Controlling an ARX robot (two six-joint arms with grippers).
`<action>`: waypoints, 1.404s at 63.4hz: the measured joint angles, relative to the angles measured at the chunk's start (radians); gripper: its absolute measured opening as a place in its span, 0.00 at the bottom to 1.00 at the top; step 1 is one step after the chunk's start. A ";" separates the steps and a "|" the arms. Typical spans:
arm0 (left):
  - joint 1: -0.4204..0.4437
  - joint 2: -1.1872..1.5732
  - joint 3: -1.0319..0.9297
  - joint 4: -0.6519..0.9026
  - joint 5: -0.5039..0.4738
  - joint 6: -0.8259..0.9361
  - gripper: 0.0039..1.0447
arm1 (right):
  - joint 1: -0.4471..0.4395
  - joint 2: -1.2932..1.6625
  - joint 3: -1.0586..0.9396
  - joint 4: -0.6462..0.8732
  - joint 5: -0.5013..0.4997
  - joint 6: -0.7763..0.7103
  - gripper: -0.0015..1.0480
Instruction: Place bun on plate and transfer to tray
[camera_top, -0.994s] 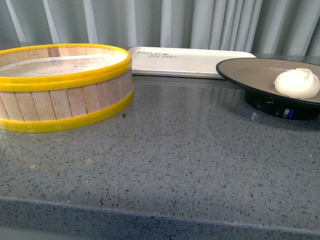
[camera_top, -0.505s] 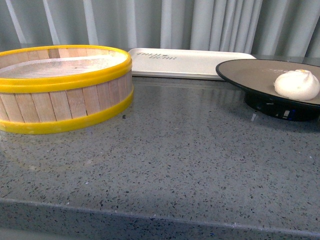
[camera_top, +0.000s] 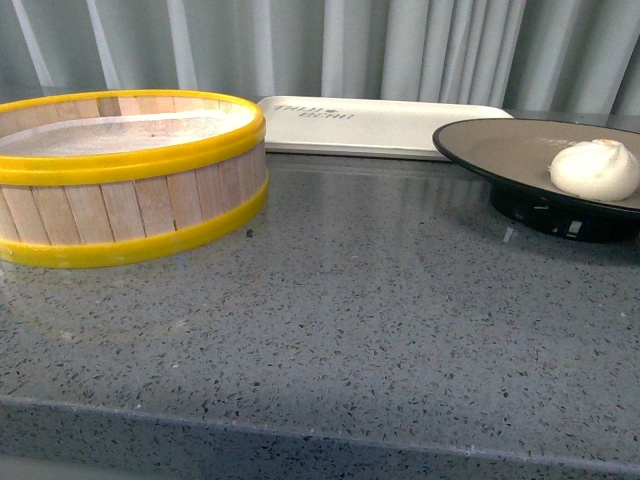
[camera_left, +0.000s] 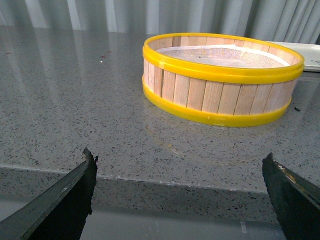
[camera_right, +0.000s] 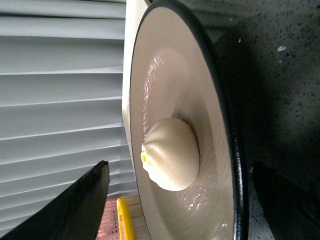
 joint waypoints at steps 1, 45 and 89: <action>0.000 0.000 0.000 0.000 0.000 0.000 0.94 | -0.001 0.001 0.000 0.001 -0.001 0.000 0.77; 0.000 0.000 0.000 0.000 0.000 0.000 0.94 | -0.065 0.002 -0.010 0.024 -0.035 -0.022 0.03; 0.000 0.000 0.000 0.000 0.000 0.000 0.94 | -0.023 0.244 0.390 0.008 -0.051 -0.093 0.03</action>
